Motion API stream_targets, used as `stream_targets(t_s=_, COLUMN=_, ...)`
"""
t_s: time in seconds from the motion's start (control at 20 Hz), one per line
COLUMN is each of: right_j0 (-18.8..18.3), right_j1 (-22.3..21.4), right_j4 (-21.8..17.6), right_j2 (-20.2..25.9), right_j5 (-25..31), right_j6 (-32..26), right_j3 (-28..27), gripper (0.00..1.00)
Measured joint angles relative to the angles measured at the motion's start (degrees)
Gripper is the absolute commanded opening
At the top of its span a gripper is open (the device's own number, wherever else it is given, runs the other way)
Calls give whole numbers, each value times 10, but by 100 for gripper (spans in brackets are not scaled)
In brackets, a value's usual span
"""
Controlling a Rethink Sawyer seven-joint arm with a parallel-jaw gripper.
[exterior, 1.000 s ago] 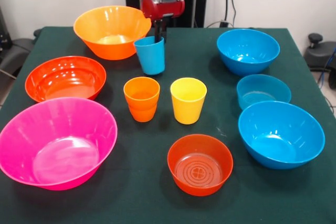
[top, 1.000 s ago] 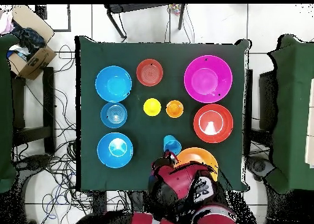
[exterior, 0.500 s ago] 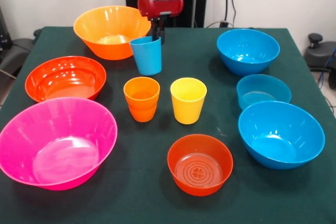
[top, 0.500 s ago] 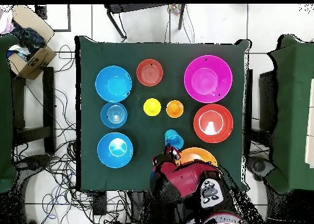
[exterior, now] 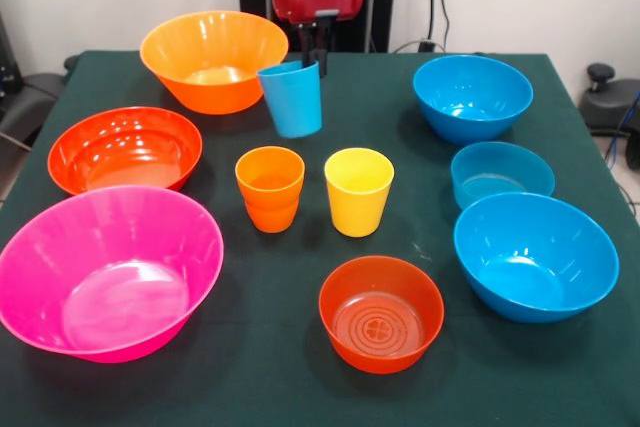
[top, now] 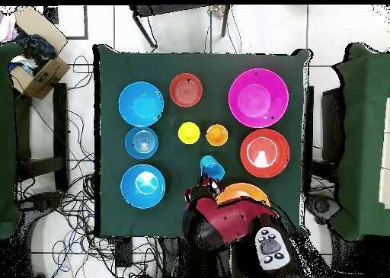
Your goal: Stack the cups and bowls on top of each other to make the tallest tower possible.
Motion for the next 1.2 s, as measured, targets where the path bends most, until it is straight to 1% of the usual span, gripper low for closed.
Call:
stream_targets(t_s=0.25, right_j0=-24, right_j1=-33, right_j4=30, right_j2=39, right_j5=55, right_j6=0, right_j3=18, gripper=0)
stream_targets(t_s=0.5, right_j0=-30, right_j1=-54, right_j4=42, right_j2=63, right_j5=92, right_j6=0, right_j3=28, gripper=0)
stream_targets(t_s=0.65, right_j0=-34, right_j1=-61, right_j4=47, right_j2=73, right_j5=105, right_j6=0, right_j3=32, gripper=0)
stream_targets(t_s=0.75, right_j0=-49, right_j1=-75, right_j4=54, right_j2=93, right_j5=127, right_j6=0, right_j3=40, gripper=0)
stream_targets(t_s=1.2, right_j0=-109, right_j1=-117, right_j4=72, right_j2=154, right_j5=199, right_j6=0, right_j3=63, gripper=0)
